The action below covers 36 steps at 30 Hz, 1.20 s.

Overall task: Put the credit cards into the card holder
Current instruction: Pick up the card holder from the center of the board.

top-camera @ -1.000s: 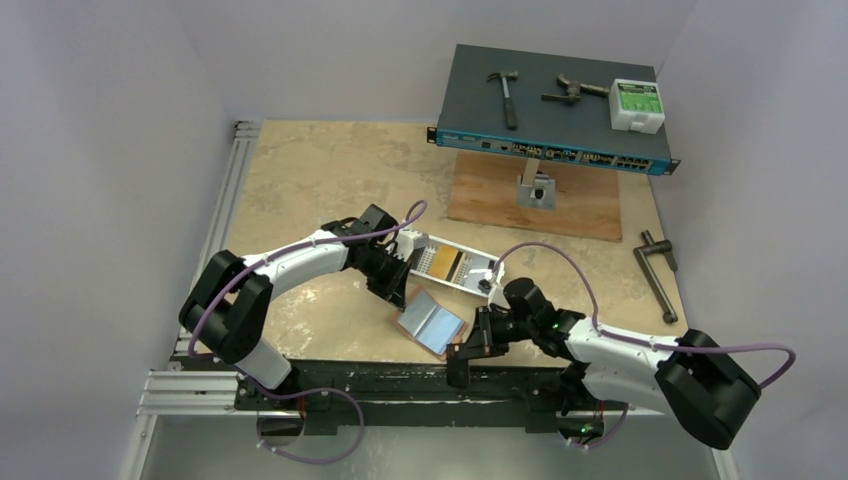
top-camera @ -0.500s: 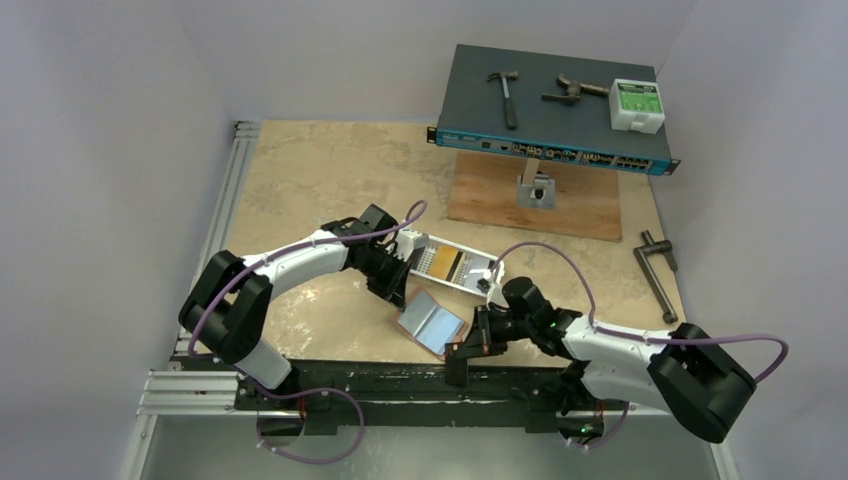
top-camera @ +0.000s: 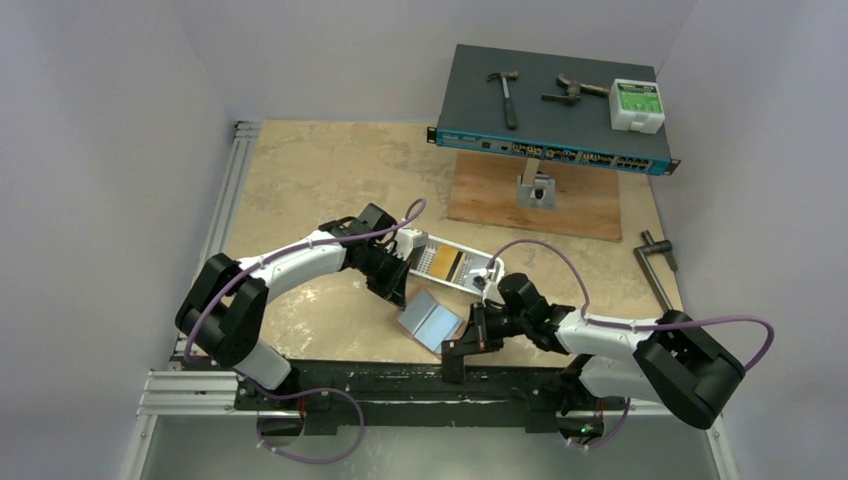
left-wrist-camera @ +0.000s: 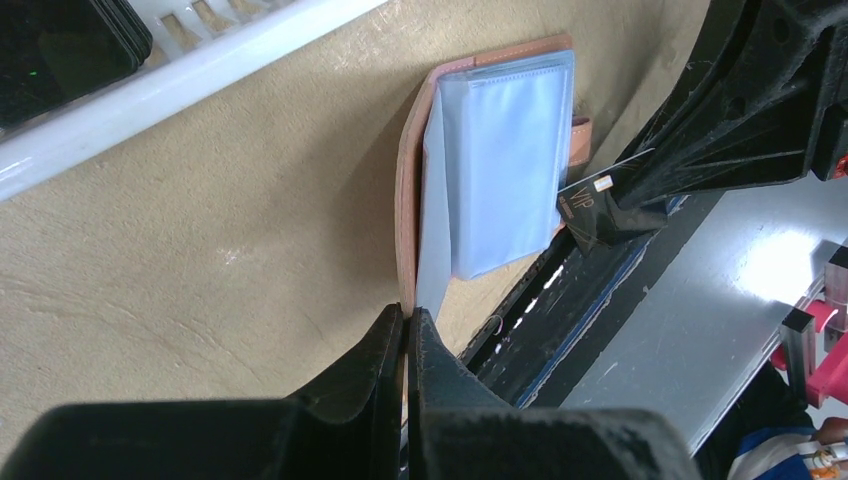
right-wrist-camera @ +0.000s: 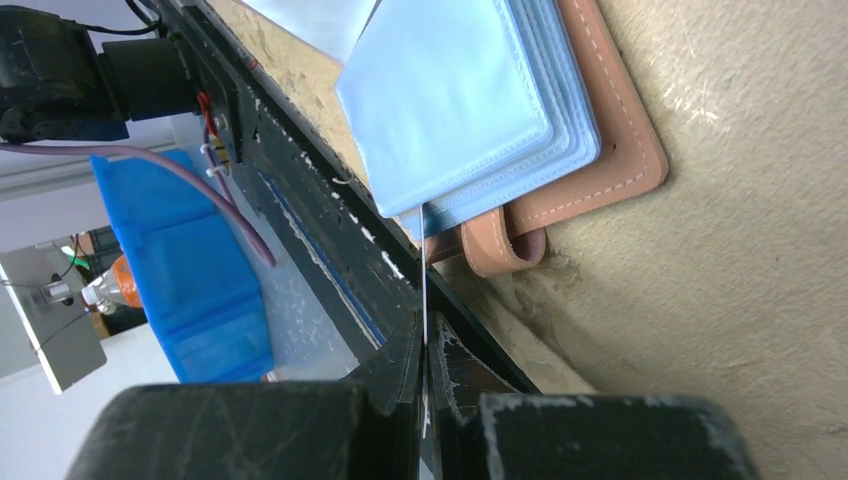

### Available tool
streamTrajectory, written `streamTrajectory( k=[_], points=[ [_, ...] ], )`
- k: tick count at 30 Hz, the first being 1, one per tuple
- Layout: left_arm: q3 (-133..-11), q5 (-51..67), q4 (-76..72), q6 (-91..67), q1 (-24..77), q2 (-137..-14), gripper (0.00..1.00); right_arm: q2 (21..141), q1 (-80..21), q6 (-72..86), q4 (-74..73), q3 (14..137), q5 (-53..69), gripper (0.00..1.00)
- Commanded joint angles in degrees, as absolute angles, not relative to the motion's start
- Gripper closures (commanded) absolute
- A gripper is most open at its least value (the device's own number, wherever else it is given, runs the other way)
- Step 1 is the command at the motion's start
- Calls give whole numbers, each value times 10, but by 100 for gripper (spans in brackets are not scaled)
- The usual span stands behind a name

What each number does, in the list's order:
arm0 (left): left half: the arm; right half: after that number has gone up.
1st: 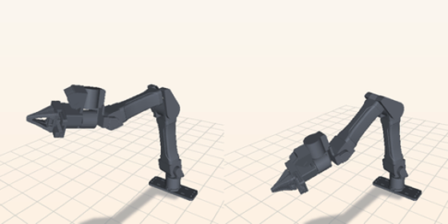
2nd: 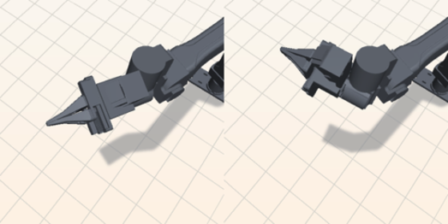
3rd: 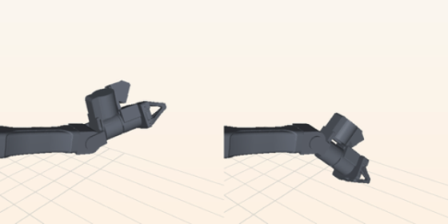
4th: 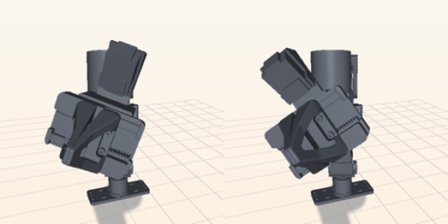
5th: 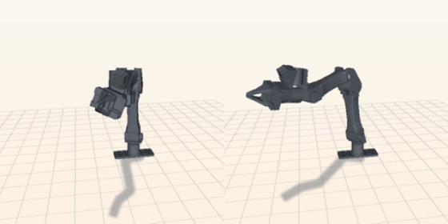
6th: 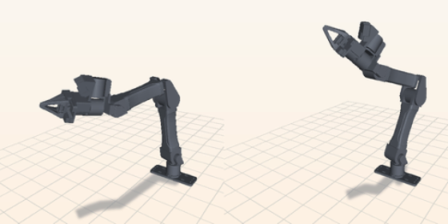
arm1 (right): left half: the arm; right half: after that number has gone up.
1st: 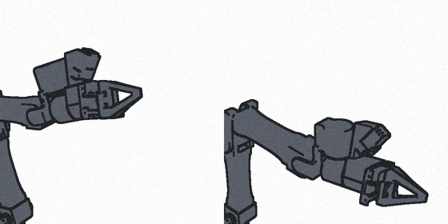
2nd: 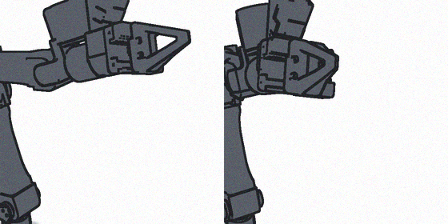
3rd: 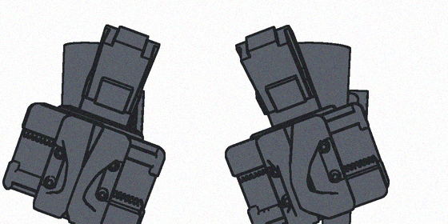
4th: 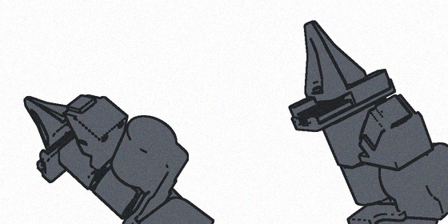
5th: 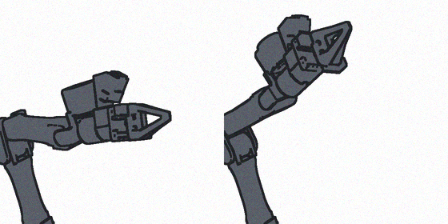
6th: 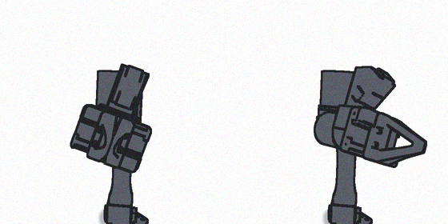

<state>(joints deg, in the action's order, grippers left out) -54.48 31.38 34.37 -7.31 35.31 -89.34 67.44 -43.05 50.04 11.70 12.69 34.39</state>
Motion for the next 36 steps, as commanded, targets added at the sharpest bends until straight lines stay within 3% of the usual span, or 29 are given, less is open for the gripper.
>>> streamTrajectory(
  k=[1,15,24,28,36],
  points=[
    [-548,330,336,-66,351,-877,100,693,-426,491,152,155,350,100],
    [-552,329,339,-66,350,-887,99,739,-420,495,207,198,352,100],
    [-558,353,342,-71,350,-898,67,801,-420,489,234,244,366,100],
    [-559,364,340,-76,346,-899,60,828,-420,488,246,250,374,100],
    [-567,378,343,-84,345,-911,58,855,-420,483,253,258,378,100]
  ],
)
